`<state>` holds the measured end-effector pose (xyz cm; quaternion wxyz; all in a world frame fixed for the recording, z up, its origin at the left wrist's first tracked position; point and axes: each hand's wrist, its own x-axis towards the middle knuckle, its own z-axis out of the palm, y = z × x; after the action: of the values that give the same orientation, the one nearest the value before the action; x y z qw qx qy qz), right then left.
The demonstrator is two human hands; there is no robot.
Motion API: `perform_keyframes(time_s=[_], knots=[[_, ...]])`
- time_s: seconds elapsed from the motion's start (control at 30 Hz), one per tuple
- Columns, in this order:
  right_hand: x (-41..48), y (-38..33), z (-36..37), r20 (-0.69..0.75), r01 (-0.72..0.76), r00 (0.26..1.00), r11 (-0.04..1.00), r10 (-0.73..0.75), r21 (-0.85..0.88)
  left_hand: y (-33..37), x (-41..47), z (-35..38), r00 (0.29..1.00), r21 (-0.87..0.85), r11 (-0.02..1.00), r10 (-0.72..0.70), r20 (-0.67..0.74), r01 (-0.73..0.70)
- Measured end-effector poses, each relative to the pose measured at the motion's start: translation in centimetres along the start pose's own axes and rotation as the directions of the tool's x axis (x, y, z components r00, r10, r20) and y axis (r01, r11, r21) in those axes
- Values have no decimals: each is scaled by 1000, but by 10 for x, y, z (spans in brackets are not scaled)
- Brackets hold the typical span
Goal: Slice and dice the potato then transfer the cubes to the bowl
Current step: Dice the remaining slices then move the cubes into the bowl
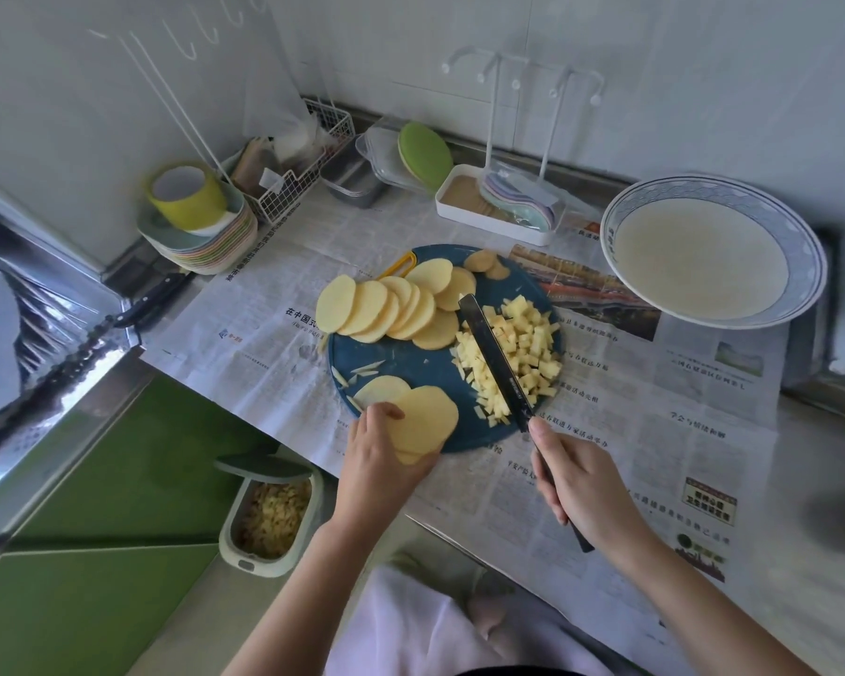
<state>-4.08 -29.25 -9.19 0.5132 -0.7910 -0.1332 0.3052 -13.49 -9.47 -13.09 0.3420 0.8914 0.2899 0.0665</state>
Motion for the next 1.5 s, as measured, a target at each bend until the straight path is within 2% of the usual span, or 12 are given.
perform_keyframes(time_s=[0.17, 0.43, 0.6, 0.73, 0.83, 1.13, 1.33, 1.5], knots=[[2, -1, -1, 14, 19, 1000, 1000, -19, 9, 13, 10, -3, 985, 211, 977, -58, 162, 23], [1, -1, -3, 40, 24, 999, 1000, -24, -1, 14, 10, 1, 992, 189, 982, -16, 126, -8], [1, 2, -4, 56, 20, 998, 1000, -19, -11, 9, 3, -6, 986, 341, 940, -55, 156, -1], [-1, 1, -5, 70, 12, 997, 1000, -11, -12, 14, 6, -10, 972, 433, 897, -12, 234, -93], [-1, 1, -5, 76, 16, 997, 1000, -15, -13, 18, 13, -10, 964, 501, 860, -44, 261, -96], [-2, 0, -8, 48, 17, 999, 1000, -17, 13, 42, 49, -4, 958, 506, 854, -30, 284, -124], [-5, 3, -9, 41, 16, 999, 999, -17, 28, 49, 63, -4, 931, 609, 771, -60, 361, -186], [-4, -1, -7, 42, 18, 999, 1000, -19, 17, 55, 58, 5, 950, 592, 795, -69, 304, -132]])
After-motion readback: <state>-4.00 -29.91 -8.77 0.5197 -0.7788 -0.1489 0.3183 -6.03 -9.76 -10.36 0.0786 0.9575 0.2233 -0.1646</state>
